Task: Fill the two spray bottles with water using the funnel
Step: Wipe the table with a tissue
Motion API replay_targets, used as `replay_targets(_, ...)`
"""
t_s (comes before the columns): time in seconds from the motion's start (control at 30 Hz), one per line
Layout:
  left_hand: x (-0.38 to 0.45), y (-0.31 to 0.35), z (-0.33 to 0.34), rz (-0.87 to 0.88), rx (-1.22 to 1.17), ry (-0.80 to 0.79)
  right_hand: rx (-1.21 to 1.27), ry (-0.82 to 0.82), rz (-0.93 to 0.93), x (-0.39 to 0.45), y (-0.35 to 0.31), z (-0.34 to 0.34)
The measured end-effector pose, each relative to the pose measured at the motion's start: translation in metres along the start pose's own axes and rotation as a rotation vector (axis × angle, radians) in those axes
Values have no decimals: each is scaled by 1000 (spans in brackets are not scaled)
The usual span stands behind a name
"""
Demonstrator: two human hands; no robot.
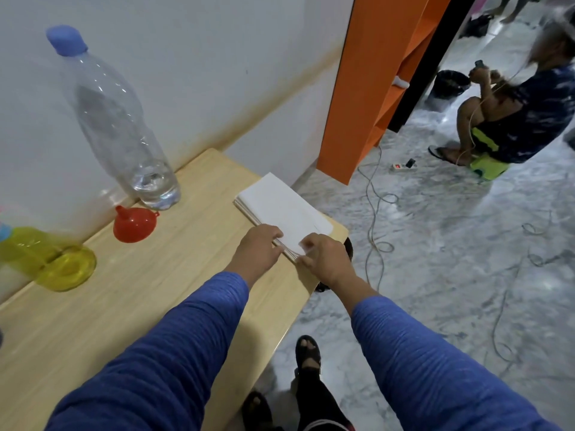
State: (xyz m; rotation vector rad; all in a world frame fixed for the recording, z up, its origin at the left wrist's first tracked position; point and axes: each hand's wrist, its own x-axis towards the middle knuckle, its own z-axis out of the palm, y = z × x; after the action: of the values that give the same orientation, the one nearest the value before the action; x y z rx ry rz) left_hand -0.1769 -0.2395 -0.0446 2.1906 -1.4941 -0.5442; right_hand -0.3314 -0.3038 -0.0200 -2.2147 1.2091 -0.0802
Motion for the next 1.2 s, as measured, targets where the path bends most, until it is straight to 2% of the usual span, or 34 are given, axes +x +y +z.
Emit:
replay_targets(0.3,2,3,0,-59,-43,-9,129,47,-34,2,3,-3)
replay_targets(0.5,0,5,0,-65,-36,-12,89,66,-31,2,5,-1)
replay_targets(0.77,3,16,-9,-42,116,97,213,193,-81,5,4,-5)
replay_targets(0.93,13,13,-14,-181,-29,151,227,330,-158,6,1,-22)
replay_targets(1.1,18,20,-35,-181,-167,232,164,428,-207,13,-9,-51)
replay_targets(1.2,18,21,-54,-200,-264,335,141,466,-247,19,-21,-67)
